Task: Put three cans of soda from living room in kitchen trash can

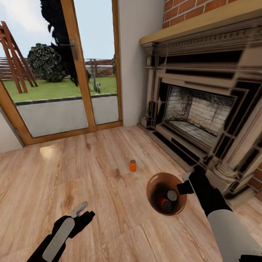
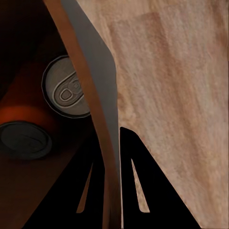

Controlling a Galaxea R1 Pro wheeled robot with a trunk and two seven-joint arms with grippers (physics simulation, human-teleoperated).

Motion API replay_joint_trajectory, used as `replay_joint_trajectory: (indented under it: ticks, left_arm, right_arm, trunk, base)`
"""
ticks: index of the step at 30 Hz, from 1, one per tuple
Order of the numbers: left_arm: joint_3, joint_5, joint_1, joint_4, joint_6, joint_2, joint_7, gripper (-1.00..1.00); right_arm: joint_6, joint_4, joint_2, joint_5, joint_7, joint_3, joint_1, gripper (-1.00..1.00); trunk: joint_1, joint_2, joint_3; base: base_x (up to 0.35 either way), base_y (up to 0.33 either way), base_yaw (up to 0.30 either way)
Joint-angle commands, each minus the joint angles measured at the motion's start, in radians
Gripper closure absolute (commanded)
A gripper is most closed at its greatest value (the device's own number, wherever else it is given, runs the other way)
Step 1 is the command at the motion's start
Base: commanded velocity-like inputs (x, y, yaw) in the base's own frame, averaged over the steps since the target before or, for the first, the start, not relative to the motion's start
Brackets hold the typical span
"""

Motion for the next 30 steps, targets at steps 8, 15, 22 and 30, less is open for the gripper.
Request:
replay_joint_trajectory:
  ticks: [8,15,22,30]
  left_arm:
    - [-0.001,-0.001,0.000,0.000,0.000,0.000,0.000,-1.00]
    - [-0.002,-0.001,0.000,0.000,0.000,0.000,0.000,-1.00]
    - [-0.002,-0.001,0.000,0.000,0.000,-0.001,0.000,-1.00]
    - [-0.002,0.000,0.000,0.000,0.000,-0.002,0.000,-1.00]
  right_arm:
    - [0.005,-0.001,0.004,-0.036,-0.006,-0.004,-0.001,1.00]
    - [0.005,0.033,-0.049,-0.033,0.294,0.001,-0.004,1.00]
    - [0.005,0.044,-0.091,-0.027,0.373,0.006,-0.006,1.00]
    - [0.005,0.037,-0.089,0.021,0.376,0.002,-0.007,1.00]
  trunk:
    - [0.000,0.000,0.000]
    - [0.000,0.000,0.000]
    - [0.000,0.000,0.000]
    - [0.000,0.000,0.000]
  base:
    - [0.307,0.164,0.000]
    - [0.318,0.141,0.000]
    - [0.323,0.129,0.000]
    - [0.308,0.163,-0.169]
